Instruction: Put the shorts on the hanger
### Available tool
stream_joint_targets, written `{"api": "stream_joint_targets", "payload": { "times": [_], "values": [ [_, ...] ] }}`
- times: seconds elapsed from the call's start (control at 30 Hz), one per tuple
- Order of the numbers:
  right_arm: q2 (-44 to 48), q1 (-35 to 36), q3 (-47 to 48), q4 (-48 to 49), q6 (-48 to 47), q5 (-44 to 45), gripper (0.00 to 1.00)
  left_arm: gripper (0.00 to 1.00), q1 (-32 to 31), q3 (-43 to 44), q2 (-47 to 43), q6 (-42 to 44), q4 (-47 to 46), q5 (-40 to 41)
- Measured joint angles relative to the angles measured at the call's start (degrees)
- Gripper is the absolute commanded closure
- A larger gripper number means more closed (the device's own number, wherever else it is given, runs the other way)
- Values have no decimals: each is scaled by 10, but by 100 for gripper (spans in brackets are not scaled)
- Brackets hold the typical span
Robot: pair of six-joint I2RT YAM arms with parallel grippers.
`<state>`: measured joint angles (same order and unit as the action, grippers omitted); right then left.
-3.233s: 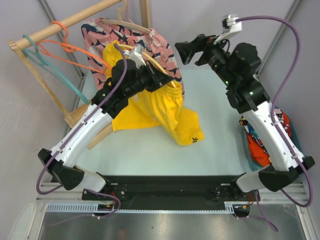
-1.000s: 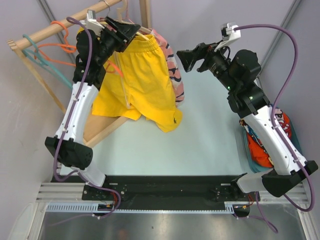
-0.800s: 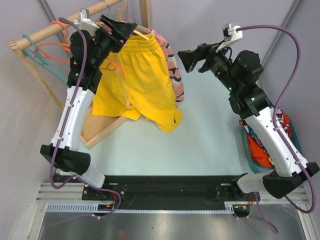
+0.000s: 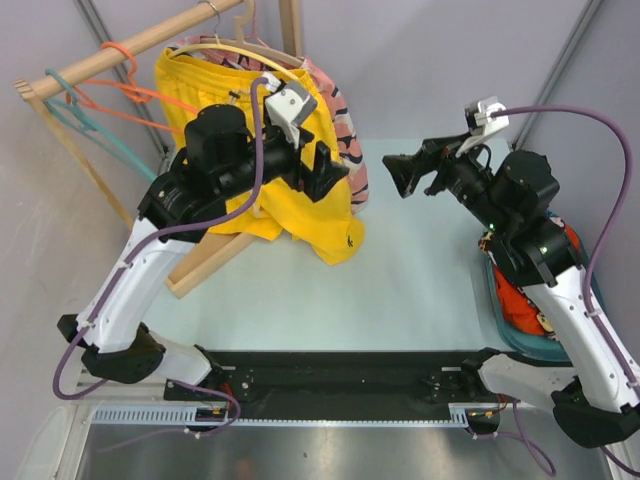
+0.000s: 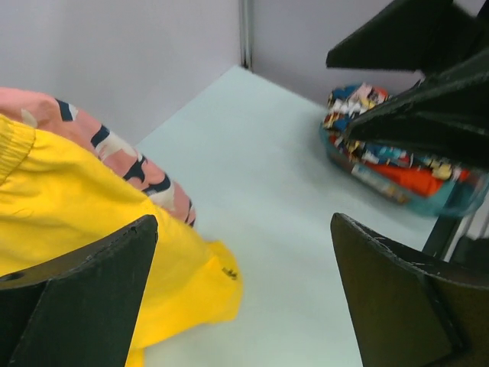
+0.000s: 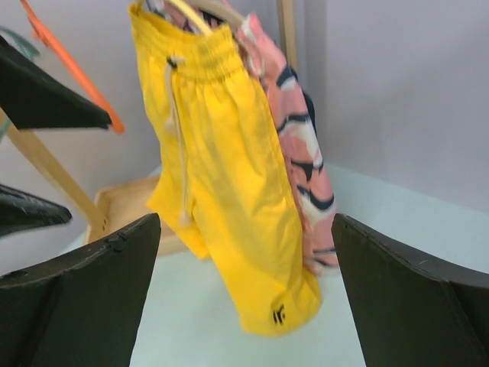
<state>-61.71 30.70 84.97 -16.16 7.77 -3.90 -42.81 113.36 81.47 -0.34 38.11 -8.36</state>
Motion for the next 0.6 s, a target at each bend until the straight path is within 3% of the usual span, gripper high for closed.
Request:
{"api": "stream_joint_targets", "payload": {
  "times": [0.17,0.47,0.6],
  "values": [
    [59,-13,-59,-62,-22,-20,0,0,1,-28,-29,99,84,-33],
    [165,-53,-198,-156,-55,-45,0,0,0,-310,-167,200,160,0],
    [189,-70,-219,-176,-61,-46,0,0,1,-392,-217,220,167,29]
  ]
}}
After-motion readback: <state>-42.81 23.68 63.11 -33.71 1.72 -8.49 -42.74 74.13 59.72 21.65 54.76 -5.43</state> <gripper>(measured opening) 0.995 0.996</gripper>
